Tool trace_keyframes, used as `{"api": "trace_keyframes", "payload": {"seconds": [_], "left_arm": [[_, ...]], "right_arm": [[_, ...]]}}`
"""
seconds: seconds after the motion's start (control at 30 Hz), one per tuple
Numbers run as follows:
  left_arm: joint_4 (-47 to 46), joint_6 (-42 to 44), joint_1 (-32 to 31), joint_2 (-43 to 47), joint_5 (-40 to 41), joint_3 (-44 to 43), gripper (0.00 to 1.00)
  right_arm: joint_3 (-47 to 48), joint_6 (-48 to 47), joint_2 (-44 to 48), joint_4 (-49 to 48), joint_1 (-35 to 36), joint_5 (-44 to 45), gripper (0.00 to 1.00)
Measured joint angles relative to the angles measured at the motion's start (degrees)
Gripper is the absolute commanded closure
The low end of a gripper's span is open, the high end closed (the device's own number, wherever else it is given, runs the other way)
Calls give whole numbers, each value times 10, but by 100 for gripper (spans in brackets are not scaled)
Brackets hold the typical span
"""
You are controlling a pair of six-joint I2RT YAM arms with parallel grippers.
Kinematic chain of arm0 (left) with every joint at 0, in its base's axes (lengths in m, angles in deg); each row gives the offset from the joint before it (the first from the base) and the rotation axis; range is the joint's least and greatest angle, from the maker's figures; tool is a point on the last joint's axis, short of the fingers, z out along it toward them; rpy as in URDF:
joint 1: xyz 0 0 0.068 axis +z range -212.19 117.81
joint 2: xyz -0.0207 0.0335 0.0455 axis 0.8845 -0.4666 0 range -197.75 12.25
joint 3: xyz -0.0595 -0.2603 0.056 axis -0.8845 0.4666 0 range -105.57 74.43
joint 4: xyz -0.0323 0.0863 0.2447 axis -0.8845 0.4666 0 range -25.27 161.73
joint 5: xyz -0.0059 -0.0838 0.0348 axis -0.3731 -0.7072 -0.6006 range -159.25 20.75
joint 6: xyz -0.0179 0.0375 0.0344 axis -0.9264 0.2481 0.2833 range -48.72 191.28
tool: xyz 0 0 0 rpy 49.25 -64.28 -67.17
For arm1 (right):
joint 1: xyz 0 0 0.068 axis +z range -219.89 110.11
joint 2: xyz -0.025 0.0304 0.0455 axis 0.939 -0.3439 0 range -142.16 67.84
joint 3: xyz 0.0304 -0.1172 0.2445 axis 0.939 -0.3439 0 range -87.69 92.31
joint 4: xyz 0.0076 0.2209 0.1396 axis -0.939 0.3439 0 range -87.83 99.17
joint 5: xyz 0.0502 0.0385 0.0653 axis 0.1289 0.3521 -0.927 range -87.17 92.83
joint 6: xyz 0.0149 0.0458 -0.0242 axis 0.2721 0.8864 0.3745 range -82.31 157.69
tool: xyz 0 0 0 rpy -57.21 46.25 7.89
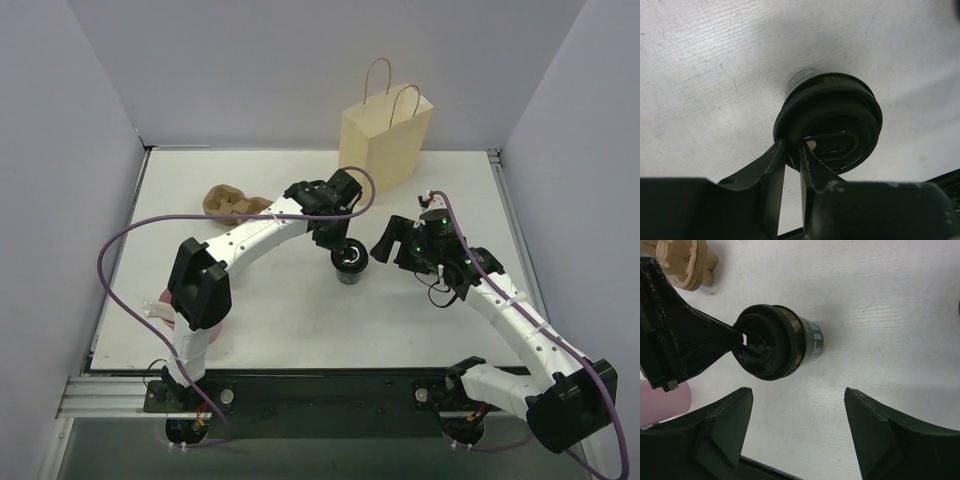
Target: Pack the takeout coffee
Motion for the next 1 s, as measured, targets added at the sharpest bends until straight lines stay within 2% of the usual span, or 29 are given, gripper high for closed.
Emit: {"api": "trace_keyframes", "payload": {"seconds": [0.43, 0.63, 1.0], "left_arm": [[-1, -5, 0, 0, 1, 0, 63], [-6, -1, 8, 2, 2, 3, 50], [-95, 11, 40, 92, -30, 114, 48]], "right_arm": [[0, 0, -7, -19, -5, -17, 27], [17, -9, -67, -24, -20, -49, 28], [75, -48, -177, -32, -30, -107, 29]]}}
